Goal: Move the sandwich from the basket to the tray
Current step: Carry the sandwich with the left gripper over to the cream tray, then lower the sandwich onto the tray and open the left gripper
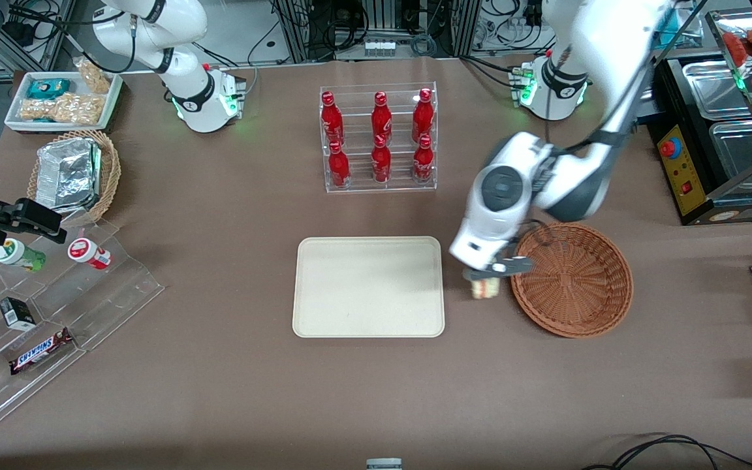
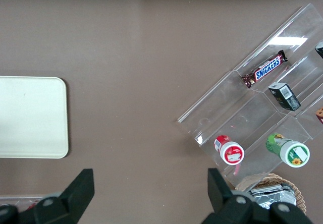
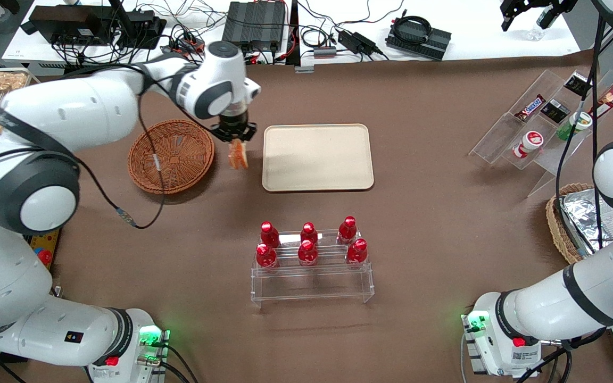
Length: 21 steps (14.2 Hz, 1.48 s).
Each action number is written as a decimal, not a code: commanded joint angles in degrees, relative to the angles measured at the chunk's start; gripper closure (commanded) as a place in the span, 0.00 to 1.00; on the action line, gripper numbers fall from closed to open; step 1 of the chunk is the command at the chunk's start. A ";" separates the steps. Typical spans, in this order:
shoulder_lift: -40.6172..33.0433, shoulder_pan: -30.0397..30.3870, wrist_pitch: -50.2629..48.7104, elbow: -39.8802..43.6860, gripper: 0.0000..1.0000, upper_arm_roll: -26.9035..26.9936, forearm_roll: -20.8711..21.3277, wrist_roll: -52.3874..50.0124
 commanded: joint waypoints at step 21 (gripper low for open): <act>31.72 -18.53 -0.81 41.68 0.00 1.40 4.53 -12.44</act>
